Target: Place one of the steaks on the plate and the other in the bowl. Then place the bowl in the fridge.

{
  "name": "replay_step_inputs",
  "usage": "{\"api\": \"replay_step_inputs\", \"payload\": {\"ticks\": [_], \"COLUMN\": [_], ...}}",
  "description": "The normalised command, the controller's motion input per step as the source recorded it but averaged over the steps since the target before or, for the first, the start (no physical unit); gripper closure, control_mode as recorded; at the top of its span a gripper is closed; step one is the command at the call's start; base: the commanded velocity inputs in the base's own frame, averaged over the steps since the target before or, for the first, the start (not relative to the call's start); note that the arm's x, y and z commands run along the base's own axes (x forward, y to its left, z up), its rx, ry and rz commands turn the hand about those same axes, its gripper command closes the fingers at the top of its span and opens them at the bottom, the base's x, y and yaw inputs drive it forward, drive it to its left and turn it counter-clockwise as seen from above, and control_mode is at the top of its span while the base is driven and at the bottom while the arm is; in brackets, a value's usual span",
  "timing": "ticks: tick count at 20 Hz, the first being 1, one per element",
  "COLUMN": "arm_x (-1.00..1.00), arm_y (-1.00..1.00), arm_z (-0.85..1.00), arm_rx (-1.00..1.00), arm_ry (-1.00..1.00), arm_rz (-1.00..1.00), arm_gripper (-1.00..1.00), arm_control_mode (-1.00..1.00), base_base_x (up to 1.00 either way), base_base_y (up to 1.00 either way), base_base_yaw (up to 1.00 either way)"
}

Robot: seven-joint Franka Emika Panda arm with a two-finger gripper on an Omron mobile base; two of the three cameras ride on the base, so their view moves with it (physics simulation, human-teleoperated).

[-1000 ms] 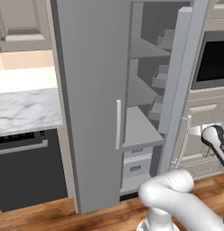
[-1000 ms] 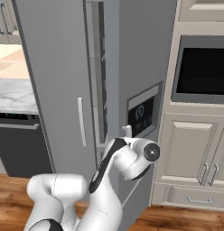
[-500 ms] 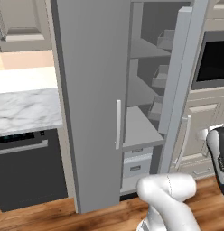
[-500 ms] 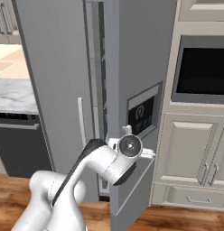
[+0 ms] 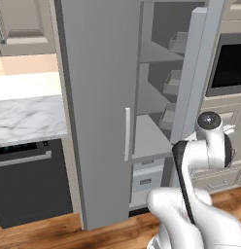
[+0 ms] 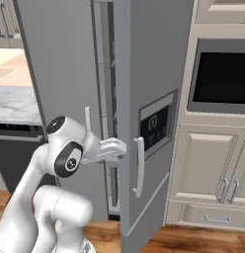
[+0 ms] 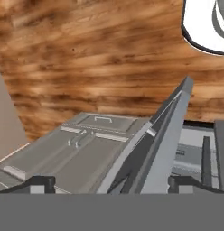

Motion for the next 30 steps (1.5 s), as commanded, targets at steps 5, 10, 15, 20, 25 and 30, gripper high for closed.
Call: {"api": "replay_step_inputs", "payload": {"ticks": [5,10,15,20,25,30], "arm_x": [0.49,0.73,0.53,0.91,0.87,0.63], "arm_y": [0.91,0.68,0.00,-0.01,-0.18,-0.29], "arm_z": [-0.08,-0.01,0.00,0.00,0.08,0.13], "arm_rx": [-0.57,-0.38,0.00,0.00,0.00,0.00], "arm_ry": [0.53,0.40,0.03,0.15,0.19,0.23], "arm_rz": [-0.05,-0.06,-0.09,0.00,0.00,0.02], "arm_gripper": [-1.00,-1.00,-1.00,-1.00,-1.00,-1.00], "arm_control_mode": [-1.00,-1.00,-1.00,-1.00,-1.00,-1.00], "base_base_x": [0.00,0.00,0.00,0.00,0.00,0.00], "base_base_y": [0.00,0.00,0.00,0.00,0.00,0.00], "base_base_yaw": [0.00,0.00,0.00,0.00,0.00,0.00]}}
